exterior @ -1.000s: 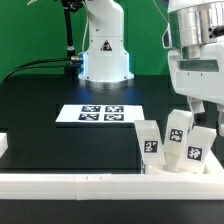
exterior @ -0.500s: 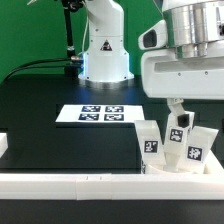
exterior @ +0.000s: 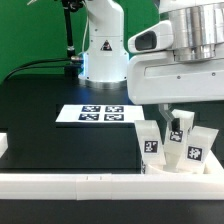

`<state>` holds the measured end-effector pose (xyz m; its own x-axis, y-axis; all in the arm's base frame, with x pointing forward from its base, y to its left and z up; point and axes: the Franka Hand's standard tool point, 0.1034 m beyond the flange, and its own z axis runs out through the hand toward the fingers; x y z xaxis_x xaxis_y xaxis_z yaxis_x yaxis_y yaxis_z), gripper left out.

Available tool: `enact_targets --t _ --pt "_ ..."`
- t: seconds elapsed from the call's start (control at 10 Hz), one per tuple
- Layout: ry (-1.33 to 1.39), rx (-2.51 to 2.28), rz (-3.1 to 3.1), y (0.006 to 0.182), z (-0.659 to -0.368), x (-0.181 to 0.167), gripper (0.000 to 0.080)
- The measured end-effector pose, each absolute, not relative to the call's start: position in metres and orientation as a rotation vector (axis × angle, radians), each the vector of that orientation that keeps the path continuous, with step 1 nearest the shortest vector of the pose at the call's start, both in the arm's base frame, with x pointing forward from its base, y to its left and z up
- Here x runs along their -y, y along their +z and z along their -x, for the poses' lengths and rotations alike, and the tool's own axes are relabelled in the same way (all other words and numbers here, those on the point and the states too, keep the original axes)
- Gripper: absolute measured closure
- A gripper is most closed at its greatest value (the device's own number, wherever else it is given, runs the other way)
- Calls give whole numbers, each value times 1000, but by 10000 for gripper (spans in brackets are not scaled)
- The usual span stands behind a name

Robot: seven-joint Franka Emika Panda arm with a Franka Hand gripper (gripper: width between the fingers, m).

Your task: Assemble stool

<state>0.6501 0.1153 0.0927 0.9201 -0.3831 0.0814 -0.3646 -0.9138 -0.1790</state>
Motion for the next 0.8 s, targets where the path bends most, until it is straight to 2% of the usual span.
enact_targets --t 0.2,0.5,0.8 --pt "-204 -178 3040 95 -651 -117 151" --pt "-81 544 3073 100 -651 -126 151" --pt "-80 762 3049 99 -652 -119 151"
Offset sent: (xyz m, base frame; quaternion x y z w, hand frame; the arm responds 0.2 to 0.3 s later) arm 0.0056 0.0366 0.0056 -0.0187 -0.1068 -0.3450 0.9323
